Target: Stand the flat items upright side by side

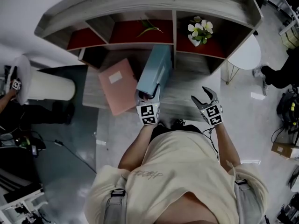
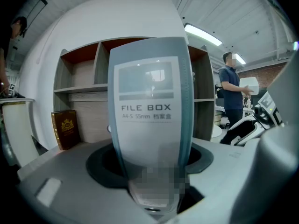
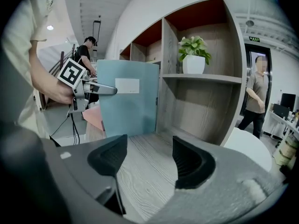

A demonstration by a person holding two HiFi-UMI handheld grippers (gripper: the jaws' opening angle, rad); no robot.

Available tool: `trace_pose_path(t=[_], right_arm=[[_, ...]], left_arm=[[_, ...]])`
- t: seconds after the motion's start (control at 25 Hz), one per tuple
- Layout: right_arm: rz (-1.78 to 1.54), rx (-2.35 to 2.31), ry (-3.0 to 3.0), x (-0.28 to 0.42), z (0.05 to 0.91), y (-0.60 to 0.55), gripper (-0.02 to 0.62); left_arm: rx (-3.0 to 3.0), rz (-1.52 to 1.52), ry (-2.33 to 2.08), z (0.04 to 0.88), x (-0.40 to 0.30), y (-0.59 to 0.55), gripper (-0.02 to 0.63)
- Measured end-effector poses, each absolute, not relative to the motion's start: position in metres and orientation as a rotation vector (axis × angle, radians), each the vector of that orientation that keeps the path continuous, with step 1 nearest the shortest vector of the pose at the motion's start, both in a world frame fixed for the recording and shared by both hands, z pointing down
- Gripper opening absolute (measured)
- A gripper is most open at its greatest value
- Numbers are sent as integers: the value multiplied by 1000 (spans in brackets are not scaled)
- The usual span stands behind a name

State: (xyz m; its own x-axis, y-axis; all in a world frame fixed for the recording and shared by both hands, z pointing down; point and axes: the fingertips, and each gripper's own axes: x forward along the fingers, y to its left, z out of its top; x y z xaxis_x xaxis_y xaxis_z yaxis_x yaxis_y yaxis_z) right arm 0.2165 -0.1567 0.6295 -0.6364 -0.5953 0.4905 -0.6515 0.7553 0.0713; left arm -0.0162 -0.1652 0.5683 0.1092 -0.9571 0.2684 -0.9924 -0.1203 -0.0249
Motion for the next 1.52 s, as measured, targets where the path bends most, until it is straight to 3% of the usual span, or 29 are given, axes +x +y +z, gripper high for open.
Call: trace_pose_path(t=[1.16, 1.52], right_arm=[[294, 920, -2505, 216, 654, -193, 307], [307, 911, -2492, 205, 659, -195, 307]], left_arm=[[2155, 327, -1970, 561, 43, -251, 302], [2198, 338, -1835, 564, 48, -246, 363]])
